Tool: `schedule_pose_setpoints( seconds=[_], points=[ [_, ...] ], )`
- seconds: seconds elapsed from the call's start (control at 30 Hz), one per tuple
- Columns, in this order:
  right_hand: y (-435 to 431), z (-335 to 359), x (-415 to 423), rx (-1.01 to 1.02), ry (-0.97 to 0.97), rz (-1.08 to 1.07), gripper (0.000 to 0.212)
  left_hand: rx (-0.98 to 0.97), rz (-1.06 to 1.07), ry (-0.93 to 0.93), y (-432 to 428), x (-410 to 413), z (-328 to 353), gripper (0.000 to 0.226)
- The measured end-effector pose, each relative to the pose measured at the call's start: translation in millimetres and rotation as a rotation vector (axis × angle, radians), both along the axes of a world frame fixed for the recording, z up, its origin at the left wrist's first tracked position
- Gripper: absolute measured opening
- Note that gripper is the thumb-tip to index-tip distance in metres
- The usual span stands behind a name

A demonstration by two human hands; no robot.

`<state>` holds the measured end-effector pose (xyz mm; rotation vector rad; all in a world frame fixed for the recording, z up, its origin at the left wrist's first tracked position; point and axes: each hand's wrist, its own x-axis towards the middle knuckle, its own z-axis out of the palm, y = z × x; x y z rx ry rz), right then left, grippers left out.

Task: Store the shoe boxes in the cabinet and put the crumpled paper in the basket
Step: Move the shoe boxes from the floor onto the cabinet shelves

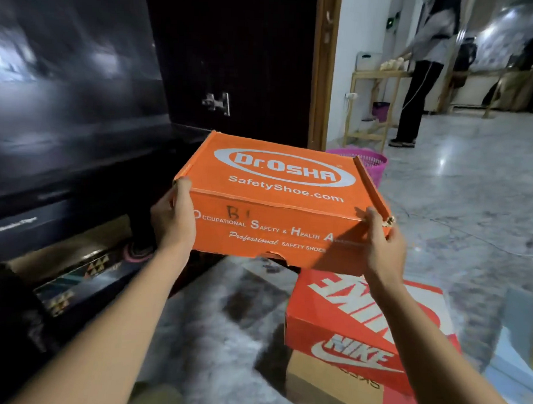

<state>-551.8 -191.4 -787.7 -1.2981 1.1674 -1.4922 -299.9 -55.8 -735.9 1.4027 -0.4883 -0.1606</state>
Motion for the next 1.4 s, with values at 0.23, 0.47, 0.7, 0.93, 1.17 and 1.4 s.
schedule_pose_setpoints(
  seconds=[0.23,0.47,0.7,0.93,1.17,1.4],
  points=[
    [5,53,108,-0.144,-0.029,0.188,0.057,-0.073,0.128,0.017,42,90,49,0.056],
    [5,126,209,-0.255,0.014,0.404,0.034,-0.204,0.327,0.004,66,159,92,0.058],
    [-5,161,291,-0.298,0.018,0.602,0.056,-0.255,0.704,0.056,75,196,89,0.066],
    [-11,142,347,-0.206,-0.006,0.794,0.04,-0.18,0.856,-0.146,88,221,84,0.046],
    [-9,130,405,-0.277,0.108,0.758,0.061,0.317,0.992,-0.531,55,225,50,0.086],
    [-11,143,468,-0.335,0.356,0.787,0.042,0.42,1.018,-0.464,39,280,63,0.089]
  ],
)
